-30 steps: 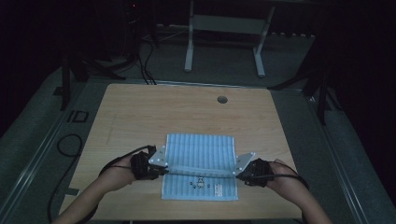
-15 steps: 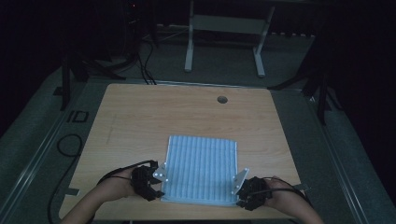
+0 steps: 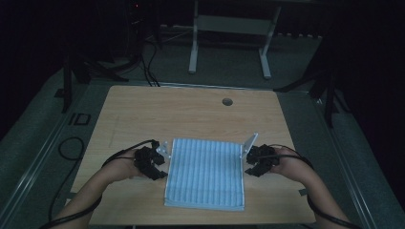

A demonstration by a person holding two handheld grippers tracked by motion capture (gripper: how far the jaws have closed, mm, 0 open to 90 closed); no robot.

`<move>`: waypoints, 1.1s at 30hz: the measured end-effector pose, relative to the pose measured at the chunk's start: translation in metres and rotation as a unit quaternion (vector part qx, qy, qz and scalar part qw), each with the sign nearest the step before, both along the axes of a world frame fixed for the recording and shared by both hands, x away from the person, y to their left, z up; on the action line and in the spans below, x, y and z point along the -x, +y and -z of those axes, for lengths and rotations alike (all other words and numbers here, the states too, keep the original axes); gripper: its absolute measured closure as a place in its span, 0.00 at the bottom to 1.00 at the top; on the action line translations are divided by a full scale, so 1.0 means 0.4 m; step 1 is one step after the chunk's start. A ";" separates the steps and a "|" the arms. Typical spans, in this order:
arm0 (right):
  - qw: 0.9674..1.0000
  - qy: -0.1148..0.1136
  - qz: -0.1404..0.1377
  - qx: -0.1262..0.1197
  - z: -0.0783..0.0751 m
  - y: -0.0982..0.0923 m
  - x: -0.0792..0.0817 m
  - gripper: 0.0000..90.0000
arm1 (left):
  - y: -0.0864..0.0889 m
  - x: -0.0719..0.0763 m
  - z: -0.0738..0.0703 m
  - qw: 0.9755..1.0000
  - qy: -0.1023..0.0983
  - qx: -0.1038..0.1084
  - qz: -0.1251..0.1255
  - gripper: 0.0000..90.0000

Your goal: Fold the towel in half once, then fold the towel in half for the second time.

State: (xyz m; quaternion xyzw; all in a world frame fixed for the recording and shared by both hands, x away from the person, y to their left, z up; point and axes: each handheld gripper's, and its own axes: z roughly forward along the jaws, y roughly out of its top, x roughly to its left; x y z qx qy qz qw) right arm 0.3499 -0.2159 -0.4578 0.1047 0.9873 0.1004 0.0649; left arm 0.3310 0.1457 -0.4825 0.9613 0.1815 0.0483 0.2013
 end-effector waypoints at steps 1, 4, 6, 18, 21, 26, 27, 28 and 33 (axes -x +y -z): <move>1.000 0.003 0.003 -0.003 -0.001 0.001 -0.012 0.66 | 0.005 -0.015 0.000 1.000 0.001 0.006 -0.004 0.55; 1.000 -0.002 0.003 -0.010 -0.003 0.002 -0.057 0.65 | 0.009 -0.061 0.002 1.000 -0.007 0.002 -0.023 0.54; 1.000 0.003 0.008 -0.013 0.000 0.003 -0.092 0.63 | 0.006 -0.091 0.001 0.999 -0.011 0.000 -0.033 0.54; 0.998 0.036 0.042 0.016 0.061 0.042 -0.278 0.63 | -0.024 -0.276 0.056 0.996 0.005 -0.026 -0.083 0.51; 0.998 0.033 0.049 0.017 0.072 0.053 -0.299 0.63 | -0.031 -0.302 0.064 0.996 0.004 -0.030 -0.087 0.51; 0.997 0.040 0.051 0.030 0.092 0.058 -0.319 0.64 | -0.039 -0.321 0.066 0.994 -0.010 -0.026 -0.102 0.49; 0.996 0.046 0.057 0.043 0.106 0.058 -0.325 0.66 | -0.050 -0.333 0.073 0.995 -0.003 -0.029 -0.099 0.49; 0.996 0.050 0.058 0.046 0.111 0.058 -0.326 0.66 | -0.050 -0.333 0.073 0.995 -0.003 -0.029 -0.099 0.49; 0.996 0.056 0.049 0.057 0.139 0.066 -0.323 0.70 | -0.093 -0.333 0.089 0.997 0.008 -0.050 -0.062 0.51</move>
